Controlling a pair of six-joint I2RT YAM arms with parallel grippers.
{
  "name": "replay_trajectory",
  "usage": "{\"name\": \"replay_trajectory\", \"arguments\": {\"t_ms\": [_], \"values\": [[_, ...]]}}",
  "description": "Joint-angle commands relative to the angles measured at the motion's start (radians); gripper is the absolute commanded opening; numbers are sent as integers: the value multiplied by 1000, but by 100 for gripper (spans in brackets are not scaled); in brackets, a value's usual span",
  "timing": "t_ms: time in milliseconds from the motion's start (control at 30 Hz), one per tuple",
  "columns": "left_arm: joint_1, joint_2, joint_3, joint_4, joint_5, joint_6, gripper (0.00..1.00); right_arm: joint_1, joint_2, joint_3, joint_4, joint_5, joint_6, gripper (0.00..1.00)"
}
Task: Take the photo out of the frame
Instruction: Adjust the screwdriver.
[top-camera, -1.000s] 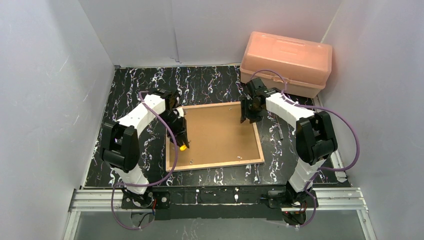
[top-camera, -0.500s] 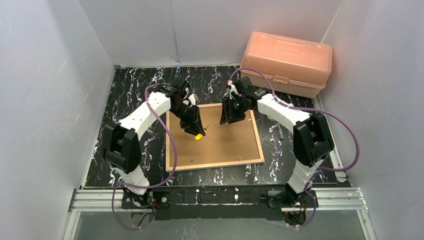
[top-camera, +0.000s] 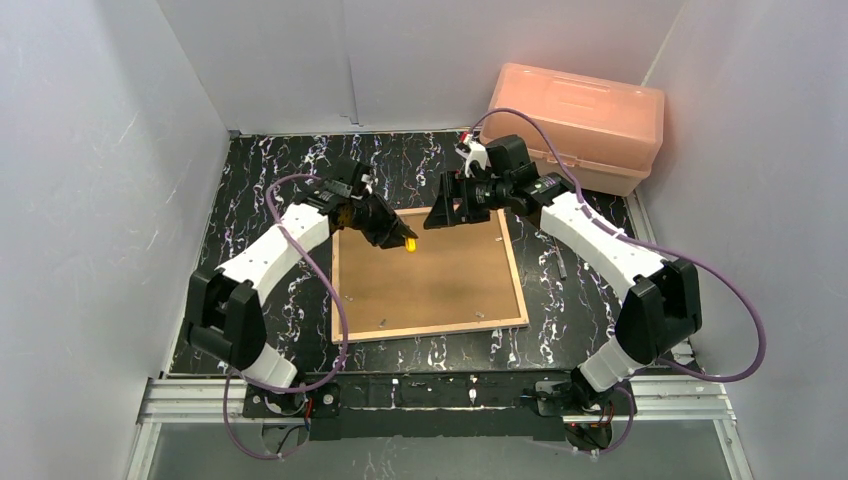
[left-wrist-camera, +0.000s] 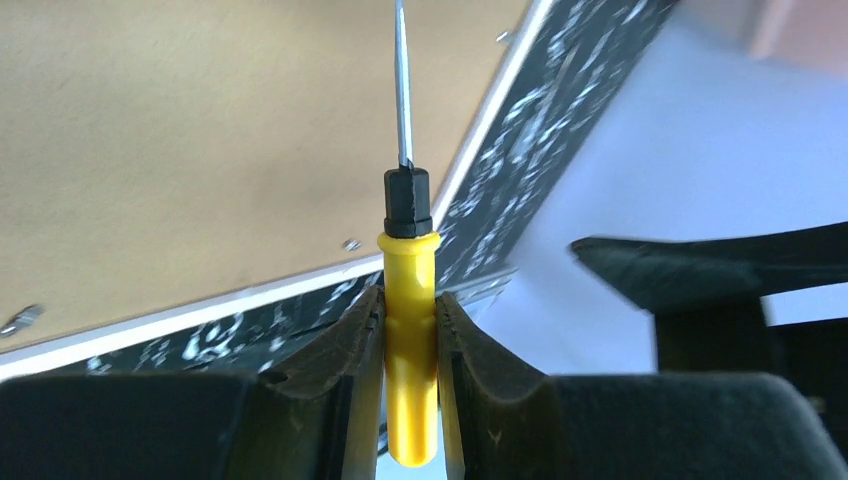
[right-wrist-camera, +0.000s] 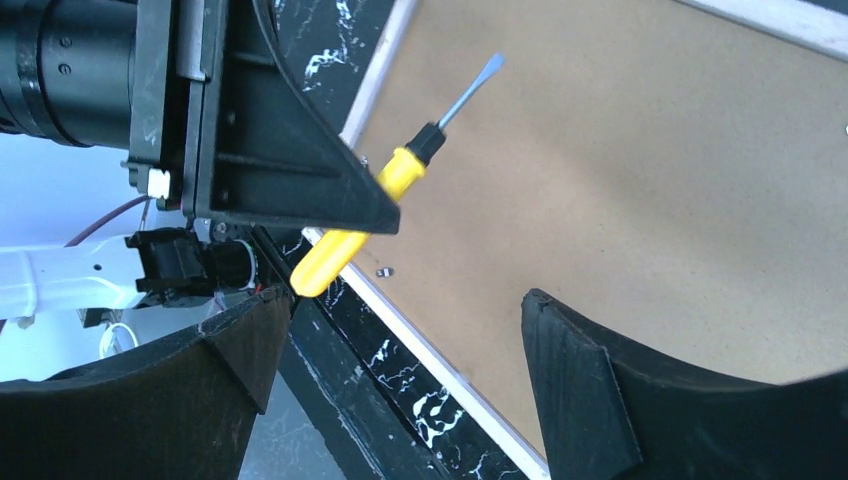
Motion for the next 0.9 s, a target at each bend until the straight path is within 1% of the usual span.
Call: {"name": "replay_trajectory", "arguments": {"t_ms": [0,133,267,400,600,733,867], "values": [[-3,-79,-6,171,-109,-213,0,22,-36,93,-26,-18,-10,93],[-21,-50,5,233,-103,-283,0,30,-24,107,-71,16,-20,88],[-47,-32,9,290,-114,-322,0,31,-6,118,-76,3,-20,81],[-75,-41,-3,327,-156,-331,0,31,8,126,-74,-9,-19,74],[-81,-36,-9,360,-146,-333,0,31,57,162,-126,23,-26,56],[-81,-43,-18,359,-149,-322,0,31,77,171,-141,23,-31,50],[-82,-55,-39,366,-142,-322,0,32,93,181,-155,23,-35,46]]}}
